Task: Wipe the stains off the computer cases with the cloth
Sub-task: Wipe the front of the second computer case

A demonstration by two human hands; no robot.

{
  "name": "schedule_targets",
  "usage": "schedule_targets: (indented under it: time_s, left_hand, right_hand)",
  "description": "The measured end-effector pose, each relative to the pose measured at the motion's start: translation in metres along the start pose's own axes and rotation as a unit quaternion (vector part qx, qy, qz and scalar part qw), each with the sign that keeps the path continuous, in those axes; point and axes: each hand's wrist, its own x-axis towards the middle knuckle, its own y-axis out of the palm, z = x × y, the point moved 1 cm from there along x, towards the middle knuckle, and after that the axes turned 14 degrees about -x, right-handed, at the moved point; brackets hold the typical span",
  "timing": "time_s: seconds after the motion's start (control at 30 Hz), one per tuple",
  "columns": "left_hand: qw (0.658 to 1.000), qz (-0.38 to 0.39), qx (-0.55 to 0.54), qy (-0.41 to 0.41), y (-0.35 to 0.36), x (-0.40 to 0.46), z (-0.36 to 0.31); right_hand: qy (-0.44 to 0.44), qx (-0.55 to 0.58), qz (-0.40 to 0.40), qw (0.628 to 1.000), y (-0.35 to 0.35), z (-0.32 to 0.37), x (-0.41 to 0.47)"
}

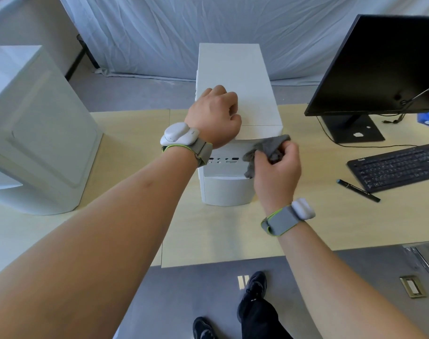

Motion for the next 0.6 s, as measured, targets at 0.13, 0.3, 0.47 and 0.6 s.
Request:
schedule_targets:
  time_s: [0.13, 0.3, 0.47, 0.6]
  left_hand:
    - [1.000, -0.001, 0.000, 0.005, -0.001, 0.000, 0.004]
    - [1.000, -0.003, 0.003, 0.012, -0.001, 0.000, 0.000]
    - [1.000, -0.004, 0.016, 0.009, 0.001, -0.002, -0.002]
    - [1.000, 0.003, 0.011, 0.012, -0.001, -0.002, -0.003]
  right_hand:
    - [0.013, -0.071, 0.060, 0.996, 0.034, -0.050, -0.034]
    - [0.093, -0.073, 0.013, 0.993, 0.052, -0.063, -0.045]
    - [0.074, -0.056, 0.045, 0.995, 0.087, -0.035, -0.075]
    - [0.036, -0.072, 0.112, 0.990, 0.110, -0.020, -0.092]
